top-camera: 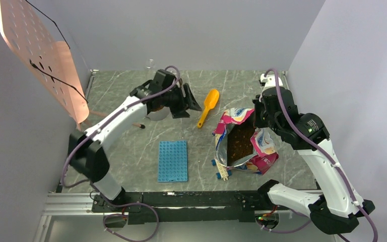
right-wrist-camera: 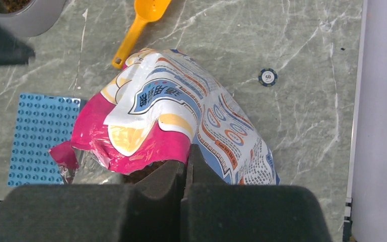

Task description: Serve the pet food

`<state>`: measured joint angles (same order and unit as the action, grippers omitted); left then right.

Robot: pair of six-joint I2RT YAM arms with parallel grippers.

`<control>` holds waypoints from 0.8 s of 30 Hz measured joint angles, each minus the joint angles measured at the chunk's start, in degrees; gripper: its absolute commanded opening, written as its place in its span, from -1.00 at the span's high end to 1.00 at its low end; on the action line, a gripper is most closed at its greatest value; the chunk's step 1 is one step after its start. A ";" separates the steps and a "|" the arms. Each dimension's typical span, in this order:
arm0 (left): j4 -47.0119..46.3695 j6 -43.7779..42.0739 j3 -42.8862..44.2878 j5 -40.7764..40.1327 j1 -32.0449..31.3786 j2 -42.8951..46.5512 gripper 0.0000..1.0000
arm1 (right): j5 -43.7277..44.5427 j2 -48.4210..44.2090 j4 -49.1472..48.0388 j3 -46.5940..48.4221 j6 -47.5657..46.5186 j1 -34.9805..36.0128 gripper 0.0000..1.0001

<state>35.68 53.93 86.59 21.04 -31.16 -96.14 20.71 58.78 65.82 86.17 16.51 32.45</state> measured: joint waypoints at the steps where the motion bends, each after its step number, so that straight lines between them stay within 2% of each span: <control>1: -0.81 -1.07 -1.33 0.63 -1.90 2.64 -0.65 | -0.02 0.04 -0.07 0.00 -0.04 0.00 1.00; 2: -1.49 -1.97 -2.03 1.22 -3.87 4.37 -0.77 | -0.04 0.07 -0.13 0.00 -0.07 0.00 1.00; 4: -3.30 -3.50 -2.43 1.33 -10.34 7.41 -0.88 | -0.13 0.11 -0.15 0.00 -0.09 0.00 1.00; 7: -4.57 -5.51 -1.44 -1.05 -19.78 8.79 -0.86 | -0.26 0.22 -0.28 0.00 -0.42 0.00 1.00; 10: -3.21 -7.45 1.29 -6.27 -27.19 7.76 -0.57 | -0.48 0.31 -0.33 0.00 -0.55 0.00 1.00; 13: 1.70 -8.00 7.21 -11.50 -30.03 4.09 -0.23 | -0.96 0.33 -0.31 0.02 -0.57 0.00 1.00; 17: 9.38 -8.48 16.94 -19.19 -29.75 -3.17 -0.11 | -1.33 0.31 -0.22 0.02 -0.94 0.00 1.00; 24: 12.00 -7.34 19.02 -19.87 -28.17 -6.27 0.61 | -2.10 0.24 0.59 0.24 -1.16 0.00 1.00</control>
<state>47.68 46.59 105.60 1.17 -59.33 -102.41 18.61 59.02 66.41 86.41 15.35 32.45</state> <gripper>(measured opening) 0.334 0.010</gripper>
